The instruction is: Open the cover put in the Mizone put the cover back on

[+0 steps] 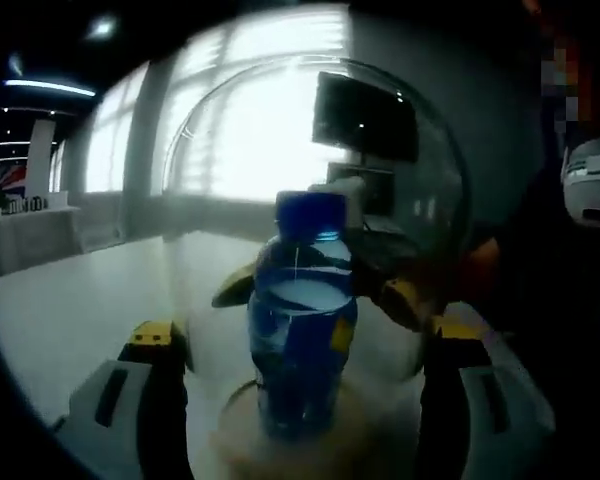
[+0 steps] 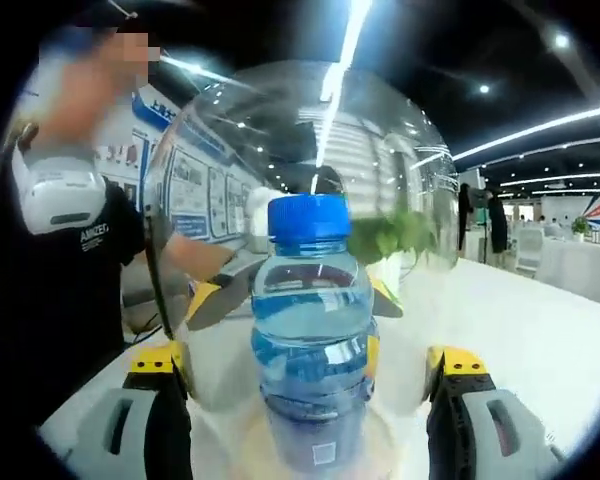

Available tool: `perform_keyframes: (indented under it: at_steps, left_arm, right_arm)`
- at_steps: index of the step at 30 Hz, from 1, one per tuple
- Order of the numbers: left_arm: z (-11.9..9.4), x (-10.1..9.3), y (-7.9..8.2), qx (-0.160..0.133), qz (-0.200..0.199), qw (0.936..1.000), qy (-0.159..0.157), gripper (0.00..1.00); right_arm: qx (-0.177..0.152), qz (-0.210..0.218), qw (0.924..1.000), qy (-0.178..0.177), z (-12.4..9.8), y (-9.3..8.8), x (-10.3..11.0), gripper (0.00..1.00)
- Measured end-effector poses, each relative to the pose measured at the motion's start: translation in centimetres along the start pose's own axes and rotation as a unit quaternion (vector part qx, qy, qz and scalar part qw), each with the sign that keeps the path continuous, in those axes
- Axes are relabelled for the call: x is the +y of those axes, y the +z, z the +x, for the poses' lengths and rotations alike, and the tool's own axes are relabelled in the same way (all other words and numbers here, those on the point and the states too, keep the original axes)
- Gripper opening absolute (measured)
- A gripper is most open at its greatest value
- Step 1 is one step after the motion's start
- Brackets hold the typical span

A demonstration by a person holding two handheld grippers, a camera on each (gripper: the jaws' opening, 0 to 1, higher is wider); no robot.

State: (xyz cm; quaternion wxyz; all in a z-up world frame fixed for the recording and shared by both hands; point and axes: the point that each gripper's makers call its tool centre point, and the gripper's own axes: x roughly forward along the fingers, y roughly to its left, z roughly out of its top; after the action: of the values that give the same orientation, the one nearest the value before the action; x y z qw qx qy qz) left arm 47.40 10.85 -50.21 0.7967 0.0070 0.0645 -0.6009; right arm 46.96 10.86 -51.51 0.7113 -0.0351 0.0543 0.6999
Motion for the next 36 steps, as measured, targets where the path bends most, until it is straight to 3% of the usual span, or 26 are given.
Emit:
perform_keyframes:
  at_steps: [6, 8, 10, 22, 36]
  left_arm:
    - [-0.04, -0.29, -0.15, 0.005, 0.008, 1.0000, 0.001, 0.82]
    - [0.02, -0.48, -0.75, 0.021, -0.002, 0.9998, -0.001, 0.82]
    - [-0.09, -0.38, -0.49, 0.004, -0.001, 1.0000, -0.001, 0.82]
    - [0.42, 0.02, -0.46, -0.014, -0.005, 0.9999, -0.001, 0.82]
    - [0.48, -0.05, -0.38, -0.012, -0.010, 0.9998, 0.009, 0.83]
  right_arm:
    - [-0.007, -0.010, 0.9999, -0.001, -0.15, -0.09, 0.33, 0.91]
    - [0.010, 0.004, 0.9999, 0.000, -0.21, -0.77, 0.62, 0.90]
    - [-0.005, 0.000, 1.0000, -0.002, -0.14, -0.50, 0.67, 0.90]
    - [-0.026, 0.007, 0.9996, -0.004, -0.20, -0.38, 0.02, 0.90]
    - [-0.006, 0.008, 0.9999, -0.008, -0.22, -0.43, 0.11, 0.91]
